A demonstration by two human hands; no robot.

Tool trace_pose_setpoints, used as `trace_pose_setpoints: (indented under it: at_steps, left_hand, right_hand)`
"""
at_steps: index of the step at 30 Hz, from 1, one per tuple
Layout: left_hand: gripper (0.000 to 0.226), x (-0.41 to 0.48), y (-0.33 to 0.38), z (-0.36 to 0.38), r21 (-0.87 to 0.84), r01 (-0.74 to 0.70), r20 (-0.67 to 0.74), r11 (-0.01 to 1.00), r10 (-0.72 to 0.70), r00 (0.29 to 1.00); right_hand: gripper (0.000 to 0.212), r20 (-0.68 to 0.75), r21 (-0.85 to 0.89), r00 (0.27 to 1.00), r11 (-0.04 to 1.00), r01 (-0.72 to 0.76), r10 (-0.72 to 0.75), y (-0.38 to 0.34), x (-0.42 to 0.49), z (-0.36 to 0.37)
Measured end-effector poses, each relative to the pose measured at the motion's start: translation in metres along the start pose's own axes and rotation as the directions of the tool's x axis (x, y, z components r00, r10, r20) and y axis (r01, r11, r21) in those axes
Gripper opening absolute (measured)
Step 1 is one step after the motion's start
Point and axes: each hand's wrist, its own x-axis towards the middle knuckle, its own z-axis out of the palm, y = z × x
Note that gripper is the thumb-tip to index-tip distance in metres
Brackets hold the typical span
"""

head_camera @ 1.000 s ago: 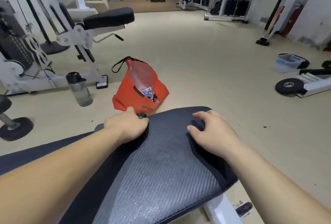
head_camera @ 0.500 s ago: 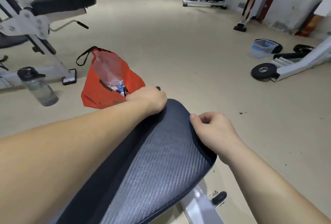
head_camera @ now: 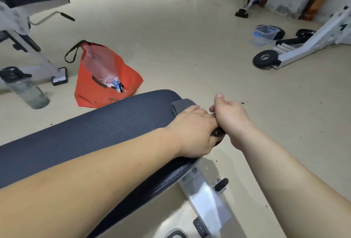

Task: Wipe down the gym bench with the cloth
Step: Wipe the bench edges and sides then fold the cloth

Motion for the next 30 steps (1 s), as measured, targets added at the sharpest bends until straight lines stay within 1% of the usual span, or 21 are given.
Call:
trace_pose_setpoints:
  at_steps: [1,3,4,5,7,9,12,14,17,19,21,25,28,30]
  left_hand:
    - [0.028,-0.011,0.005,0.003,0.025,-0.066,0.000,0.998,0.066,0.998]
    - [0.040,-0.036,0.015,0.011,0.185,-0.242,0.004,0.952,0.246,0.969]
    - [0.041,-0.050,0.016,0.015,0.259,-0.311,0.025,0.914,0.315,0.949]
    - [0.038,-0.065,0.015,0.019,0.301,-0.353,0.051,0.886,0.355,0.934]
    - [0.029,-0.090,0.012,0.022,0.331,-0.374,0.065,0.866,0.374,0.925]
    - [0.026,-0.112,0.016,0.022,0.359,-0.354,0.055,0.863,0.360,0.932]
    - [0.028,-0.146,0.024,0.025,0.405,-0.317,0.025,0.857,0.337,0.941]
    - [0.021,-0.174,0.025,0.027,0.450,-0.283,0.027,0.847,0.304,0.952]
    - [0.011,-0.226,0.023,0.033,0.523,-0.224,0.028,0.822,0.246,0.969]
    - [0.007,-0.266,0.017,0.036,0.549,-0.186,0.012,0.815,0.214,0.977]
    - [0.008,-0.310,0.011,0.037,0.566,-0.148,0.008,0.811,0.174,0.985]
    - [0.012,-0.406,-0.002,0.038,0.604,-0.068,0.008,0.794,0.079,0.997]
    - [0.016,-0.482,-0.012,0.036,0.638,0.005,0.018,0.770,-0.022,1.000]
    - [0.021,-0.529,-0.015,0.030,0.655,0.048,0.045,0.754,-0.102,0.994]
  right_hand:
    - [0.062,0.026,-0.021,1.000,1.000,-0.003,0.004,0.001,-0.003,-0.001]
    - [0.055,0.045,-0.079,0.999,0.997,0.024,-0.021,0.003,-0.007,-0.004]
    - [0.049,0.043,-0.118,0.998,0.992,0.042,-0.037,0.004,-0.010,-0.007]
    - [0.045,0.041,-0.172,0.998,0.983,0.061,-0.055,0.005,-0.013,-0.010]
    - [0.038,0.019,-0.289,0.993,0.950,0.118,-0.117,0.002,-0.024,-0.018]
    - [0.036,0.024,-0.377,0.982,0.909,0.180,-0.185,-0.002,-0.036,-0.019]
    - [0.038,0.153,-0.495,0.943,0.803,0.333,-0.297,-0.016,-0.066,-0.003]
    - [0.036,0.304,-0.556,0.884,0.688,0.467,-0.354,-0.024,-0.091,0.017]
    - [0.027,0.508,-0.565,0.776,0.535,0.628,-0.375,-0.030,-0.128,0.048]
    - [0.022,0.603,-0.550,0.708,0.451,0.702,-0.367,-0.033,-0.147,0.066]
    - [0.020,0.669,-0.517,0.635,0.372,0.771,-0.386,-0.038,-0.166,0.087]
    - [0.020,0.766,-0.381,0.475,0.289,0.878,-0.433,-0.049,-0.209,0.144]
    - [0.021,0.855,-0.275,0.345,0.225,0.935,-0.386,-0.060,-0.235,0.189]
    - [0.019,0.891,-0.216,0.274,0.193,0.957,-0.362,-0.072,-0.248,0.219]
